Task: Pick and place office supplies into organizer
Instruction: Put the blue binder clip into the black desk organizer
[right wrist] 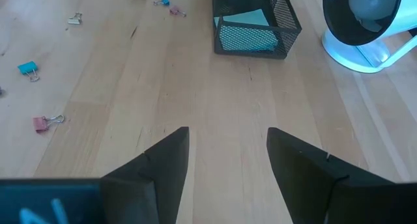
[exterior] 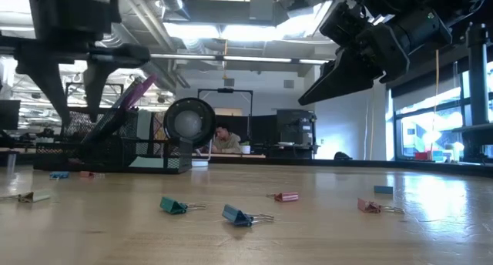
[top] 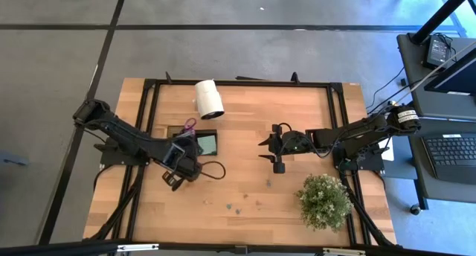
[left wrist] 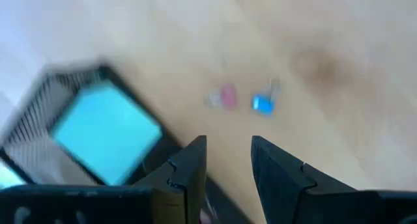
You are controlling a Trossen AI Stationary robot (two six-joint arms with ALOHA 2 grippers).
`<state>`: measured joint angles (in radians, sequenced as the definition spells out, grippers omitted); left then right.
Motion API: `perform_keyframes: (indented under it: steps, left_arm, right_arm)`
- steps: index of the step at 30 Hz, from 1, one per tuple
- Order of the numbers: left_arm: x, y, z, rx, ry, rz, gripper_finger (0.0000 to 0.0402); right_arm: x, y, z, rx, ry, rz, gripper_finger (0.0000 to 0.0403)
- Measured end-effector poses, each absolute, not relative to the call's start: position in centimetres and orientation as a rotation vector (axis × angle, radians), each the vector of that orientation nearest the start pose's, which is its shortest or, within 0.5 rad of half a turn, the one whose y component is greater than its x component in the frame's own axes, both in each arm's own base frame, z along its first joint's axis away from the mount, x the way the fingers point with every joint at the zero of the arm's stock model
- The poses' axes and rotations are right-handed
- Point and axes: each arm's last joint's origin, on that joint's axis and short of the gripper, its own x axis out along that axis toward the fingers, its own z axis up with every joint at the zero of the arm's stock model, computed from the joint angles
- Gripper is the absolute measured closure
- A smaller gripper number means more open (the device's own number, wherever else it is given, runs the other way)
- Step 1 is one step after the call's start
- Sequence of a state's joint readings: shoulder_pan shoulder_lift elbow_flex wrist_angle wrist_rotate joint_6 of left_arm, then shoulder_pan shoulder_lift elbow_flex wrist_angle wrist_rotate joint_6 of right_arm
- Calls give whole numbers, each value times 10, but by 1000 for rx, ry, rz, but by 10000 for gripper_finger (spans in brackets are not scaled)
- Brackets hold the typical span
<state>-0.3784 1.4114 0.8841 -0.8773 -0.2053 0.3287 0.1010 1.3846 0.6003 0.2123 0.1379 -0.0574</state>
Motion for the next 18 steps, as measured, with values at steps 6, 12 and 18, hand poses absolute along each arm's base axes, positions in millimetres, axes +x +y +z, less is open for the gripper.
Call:
perform_keyframes:
  steps: [6, 12, 18]
  left_arm:
    - [232, -87, 190, 656, 1281, -411, 286]
    - [238, -93, 169, 739, 1342, -532, 286]
    - [242, -95, 150, 731, 1418, -593, 286]
  right_arm:
    - [267, 23, 180, -124, 569, -19, 193]
    - [267, 23, 180, -122, 569, -20, 193]
    - [267, 23, 180, -122, 569, -19, 193]
